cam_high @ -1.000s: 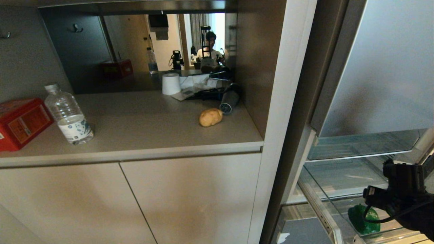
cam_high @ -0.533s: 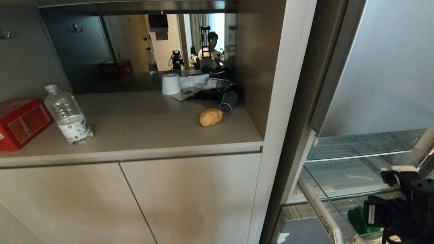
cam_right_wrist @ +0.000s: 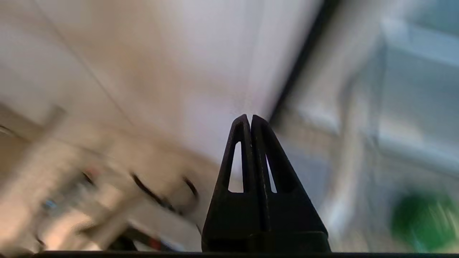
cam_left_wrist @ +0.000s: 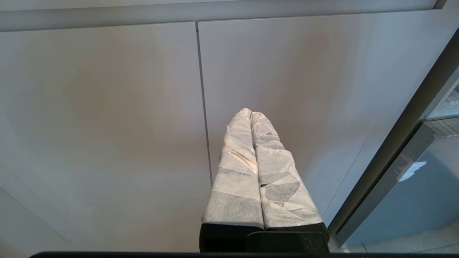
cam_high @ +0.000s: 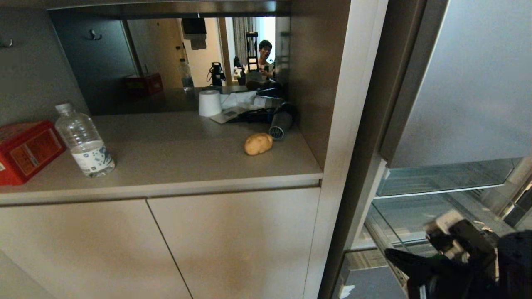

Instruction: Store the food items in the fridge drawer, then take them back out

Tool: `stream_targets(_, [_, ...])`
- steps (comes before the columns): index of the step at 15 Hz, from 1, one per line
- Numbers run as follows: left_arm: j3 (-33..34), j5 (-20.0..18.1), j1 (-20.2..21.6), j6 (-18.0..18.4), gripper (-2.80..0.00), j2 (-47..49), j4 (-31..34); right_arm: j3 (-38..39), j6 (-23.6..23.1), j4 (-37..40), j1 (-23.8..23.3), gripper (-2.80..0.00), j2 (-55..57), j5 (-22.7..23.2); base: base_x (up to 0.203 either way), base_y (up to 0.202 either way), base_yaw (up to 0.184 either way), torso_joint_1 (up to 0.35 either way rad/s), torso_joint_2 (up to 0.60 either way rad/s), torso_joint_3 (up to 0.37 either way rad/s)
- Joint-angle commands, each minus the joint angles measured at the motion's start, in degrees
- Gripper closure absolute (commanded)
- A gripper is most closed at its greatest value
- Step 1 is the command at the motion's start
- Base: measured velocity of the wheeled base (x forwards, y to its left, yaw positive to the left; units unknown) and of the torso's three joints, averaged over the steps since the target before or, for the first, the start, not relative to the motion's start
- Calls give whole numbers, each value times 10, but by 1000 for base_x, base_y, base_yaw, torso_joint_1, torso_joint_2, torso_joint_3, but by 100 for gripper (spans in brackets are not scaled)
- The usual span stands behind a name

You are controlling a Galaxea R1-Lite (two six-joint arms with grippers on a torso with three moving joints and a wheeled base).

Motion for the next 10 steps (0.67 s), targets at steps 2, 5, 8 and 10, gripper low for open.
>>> stream_targets(2, [0, 0, 0, 0, 0, 1, 0, -148, -1, 30, 22, 0, 63, 6, 0, 0, 0, 0, 0, 0])
stream_targets(5, [0, 0, 0, 0, 0, 1, 0, -298, -3, 54, 42, -280, 169, 11, 0, 0, 0, 0, 0, 0])
stream_targets(8, [0, 0, 0, 0, 0, 1, 0, -410, -10, 59, 60, -280, 252, 23, 0, 0, 0, 0, 0, 0])
stream_targets(10, [0, 0, 0, 0, 0, 1, 0, -459, -33, 56, 63, -280, 296, 35, 0, 0, 0, 0, 0, 0])
